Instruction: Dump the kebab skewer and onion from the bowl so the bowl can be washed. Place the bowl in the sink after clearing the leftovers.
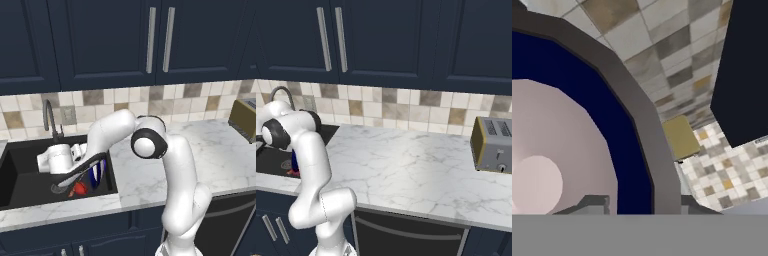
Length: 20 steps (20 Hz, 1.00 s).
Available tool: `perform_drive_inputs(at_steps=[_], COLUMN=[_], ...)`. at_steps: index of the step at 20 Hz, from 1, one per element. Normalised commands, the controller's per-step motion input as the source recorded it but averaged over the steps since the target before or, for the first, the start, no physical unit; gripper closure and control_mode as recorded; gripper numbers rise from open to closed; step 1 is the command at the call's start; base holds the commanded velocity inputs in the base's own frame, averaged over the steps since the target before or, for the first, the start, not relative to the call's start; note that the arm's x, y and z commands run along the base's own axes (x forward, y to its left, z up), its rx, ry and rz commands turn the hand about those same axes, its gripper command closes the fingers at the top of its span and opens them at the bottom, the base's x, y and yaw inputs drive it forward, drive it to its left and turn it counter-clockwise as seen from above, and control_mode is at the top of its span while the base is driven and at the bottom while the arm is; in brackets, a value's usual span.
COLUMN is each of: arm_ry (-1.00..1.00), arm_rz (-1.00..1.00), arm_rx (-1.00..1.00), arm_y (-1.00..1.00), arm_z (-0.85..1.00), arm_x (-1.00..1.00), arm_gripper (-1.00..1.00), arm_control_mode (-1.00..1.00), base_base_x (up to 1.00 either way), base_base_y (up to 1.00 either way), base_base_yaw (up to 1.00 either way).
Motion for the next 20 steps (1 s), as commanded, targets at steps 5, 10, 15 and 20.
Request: perform_drive_inputs(at_steps=[5,10,15,20], arm_ry=[0.0,0.0,0.0,0.0], arm_rz=[0.01,0.01,0.01,0.01], arm_rx=[0.2,0.25,0.19,0.04], arm_y=[-0.01,0.08,0.36,0.75], arm_z=[0.04,0.17,0.03,0.0], arm_x=[-0.1,-0.01,-0.02,-0.04], arm_gripper=[1.0,1.0,1.0,1.0], arm_control_mode=[-1.0,-1.0,-1.0,-1.0], base_base_x=[0.0,0.0,0.0,0.0], base_base_y=[0.0,0.0,0.0,0.0], base_base_yaw=[0.0,0.0,0.0,0.0])
